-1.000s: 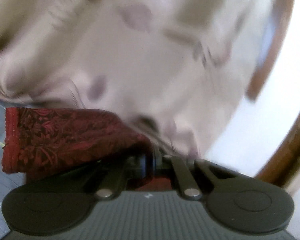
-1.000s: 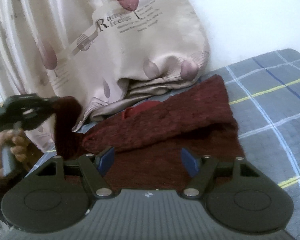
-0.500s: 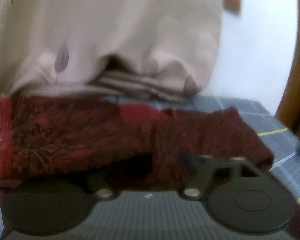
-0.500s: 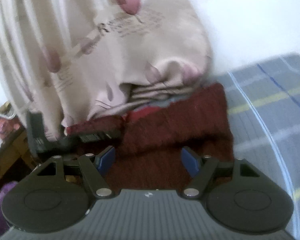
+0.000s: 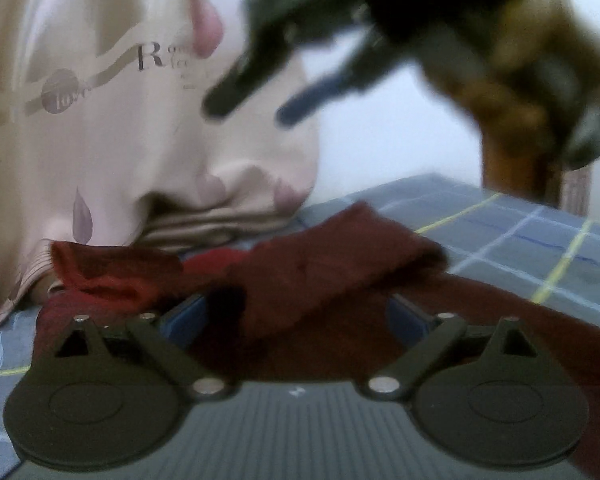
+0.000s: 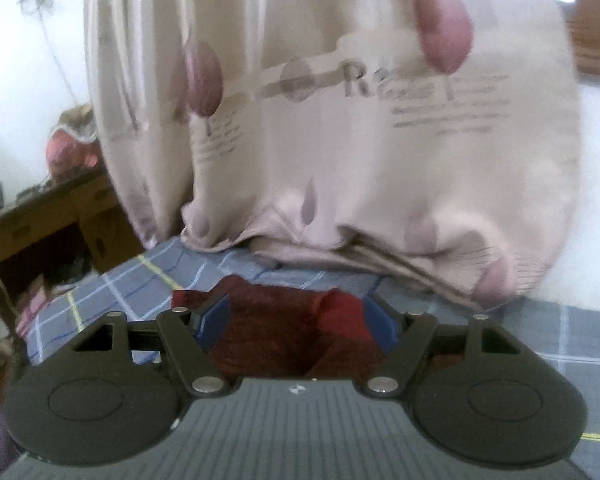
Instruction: Fold small clothes
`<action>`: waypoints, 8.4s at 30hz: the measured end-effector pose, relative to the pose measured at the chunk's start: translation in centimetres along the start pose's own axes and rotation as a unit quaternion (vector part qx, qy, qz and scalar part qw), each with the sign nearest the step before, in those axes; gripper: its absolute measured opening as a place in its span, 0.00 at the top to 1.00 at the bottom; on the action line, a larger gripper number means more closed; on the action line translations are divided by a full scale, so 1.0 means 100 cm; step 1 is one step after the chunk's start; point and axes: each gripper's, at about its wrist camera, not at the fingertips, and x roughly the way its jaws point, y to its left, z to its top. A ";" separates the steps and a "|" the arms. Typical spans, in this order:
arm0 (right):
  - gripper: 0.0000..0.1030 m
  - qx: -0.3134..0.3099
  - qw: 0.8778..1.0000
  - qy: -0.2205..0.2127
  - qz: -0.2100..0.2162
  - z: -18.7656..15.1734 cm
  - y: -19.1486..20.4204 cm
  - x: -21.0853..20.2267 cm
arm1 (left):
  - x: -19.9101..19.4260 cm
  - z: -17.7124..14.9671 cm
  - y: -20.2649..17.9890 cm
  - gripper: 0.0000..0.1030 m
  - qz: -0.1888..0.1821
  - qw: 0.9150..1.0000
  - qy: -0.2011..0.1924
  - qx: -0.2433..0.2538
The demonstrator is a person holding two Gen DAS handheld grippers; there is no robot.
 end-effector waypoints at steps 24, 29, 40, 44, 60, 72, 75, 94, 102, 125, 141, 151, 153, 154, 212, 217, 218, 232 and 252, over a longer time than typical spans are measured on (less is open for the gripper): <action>0.44 -0.255 0.959 0.093 -0.076 -0.109 0.170 0.090 | -0.159 -0.103 0.129 0.00 0.070 0.899 -0.037 -0.430; 0.71 -0.278 0.948 0.113 -0.110 -0.126 0.173 0.110 | -0.158 -0.104 0.129 0.00 0.079 0.903 -0.027 -0.422; 0.95 -0.133 0.978 0.044 -0.152 -0.069 0.099 0.054 | -0.153 -0.089 0.130 0.00 0.069 0.902 -0.015 -0.426; 0.98 -0.023 0.981 0.021 -0.193 -0.049 0.018 0.023 | -0.147 -0.072 0.126 0.00 0.068 0.912 -0.021 -0.405; 0.76 0.240 0.967 0.033 -0.074 -0.102 -0.113 0.022 | -0.104 -0.057 0.111 0.00 0.052 0.912 0.021 -0.407; 0.86 0.273 0.956 0.071 -0.076 -0.119 -0.121 0.070 | -0.087 -0.053 0.107 0.00 0.044 0.908 0.043 -0.414; 0.89 0.258 0.963 0.035 -0.076 -0.112 -0.116 0.057 | -0.088 -0.050 0.106 0.00 0.044 0.910 0.038 -0.410; 0.90 0.294 0.945 -0.015 -0.140 -0.151 -0.168 0.006 | -0.060 -0.066 0.105 0.00 0.055 0.911 0.065 -0.403; 0.91 0.294 0.944 -0.007 -0.151 -0.154 -0.167 0.007 | -0.074 -0.068 0.106 0.00 0.041 0.918 0.067 -0.389; 0.73 0.370 0.925 0.082 0.000 -0.302 0.024 -0.206 | -0.173 -0.105 0.100 0.00 0.005 0.924 0.081 -0.374; 0.85 0.258 0.956 0.049 -0.128 -0.322 0.086 -0.257 | -0.185 -0.117 0.088 0.00 0.001 0.923 0.099 -0.371; 0.83 0.260 0.959 -0.006 -0.117 -0.320 0.075 -0.239 | -0.210 -0.136 0.099 0.00 0.003 0.901 0.079 -0.426; 0.83 0.231 0.965 -0.006 -0.127 -0.315 0.082 -0.230 | -0.216 -0.139 0.098 0.00 0.004 0.900 0.075 -0.430; 0.90 0.225 0.966 -0.005 -0.127 -0.315 0.084 -0.229 | -0.220 -0.140 0.097 0.00 0.006 0.900 0.073 -0.430; 0.83 0.296 0.950 0.095 -0.025 -0.310 0.024 -0.214 | -0.161 -0.169 0.073 0.76 -0.183 0.901 0.168 -0.355; 0.87 0.323 0.944 0.069 -0.003 -0.314 0.027 -0.228 | -0.188 -0.154 0.076 0.80 -0.196 0.902 0.117 -0.365; 0.87 0.331 0.942 0.061 0.005 -0.314 0.028 -0.233 | -0.192 -0.149 0.078 0.80 -0.197 0.902 0.108 -0.369; 0.87 0.373 0.919 -0.071 0.104 -0.255 0.012 -0.259 | -0.202 -0.074 0.100 0.80 -0.171 0.900 -0.015 -0.400; 0.87 0.354 0.925 -0.112 0.078 -0.131 -0.101 -0.157 | -0.073 0.017 0.144 0.80 -0.074 0.928 -0.072 -0.359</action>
